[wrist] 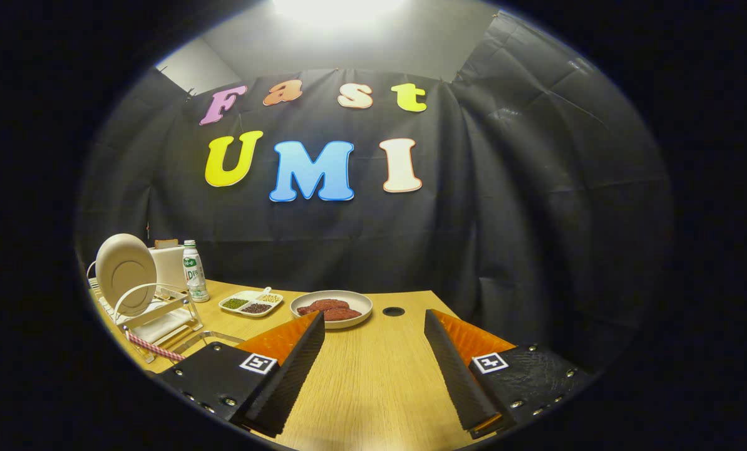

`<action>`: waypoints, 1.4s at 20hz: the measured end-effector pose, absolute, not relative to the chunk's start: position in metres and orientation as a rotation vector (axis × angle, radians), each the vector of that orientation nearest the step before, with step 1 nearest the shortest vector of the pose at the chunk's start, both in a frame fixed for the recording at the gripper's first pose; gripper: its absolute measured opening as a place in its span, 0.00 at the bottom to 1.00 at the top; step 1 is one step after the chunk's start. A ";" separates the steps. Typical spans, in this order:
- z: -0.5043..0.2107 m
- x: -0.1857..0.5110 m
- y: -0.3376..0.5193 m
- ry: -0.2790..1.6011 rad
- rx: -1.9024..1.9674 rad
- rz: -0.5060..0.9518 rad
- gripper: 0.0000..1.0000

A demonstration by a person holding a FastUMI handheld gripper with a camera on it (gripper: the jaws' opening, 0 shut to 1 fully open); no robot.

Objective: Take the plate from the dish rack, then take the spoon from the basket and place it into the plate.

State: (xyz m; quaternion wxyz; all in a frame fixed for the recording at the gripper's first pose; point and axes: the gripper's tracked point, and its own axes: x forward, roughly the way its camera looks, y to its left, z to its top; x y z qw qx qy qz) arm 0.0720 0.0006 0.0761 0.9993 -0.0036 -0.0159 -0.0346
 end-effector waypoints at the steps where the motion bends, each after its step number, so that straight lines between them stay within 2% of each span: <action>1: 0.085 0.065 0.001 -0.032 -0.007 -0.081 0.98; 11: 0.152 -0.008 0.057 0.005 0.020 -0.132 0.98; 20: 0.194 -0.037 0.185 0.022 0.020 0.006 0.98; 28: 0.197 -0.026 0.290 0.068 -0.001 0.110 0.98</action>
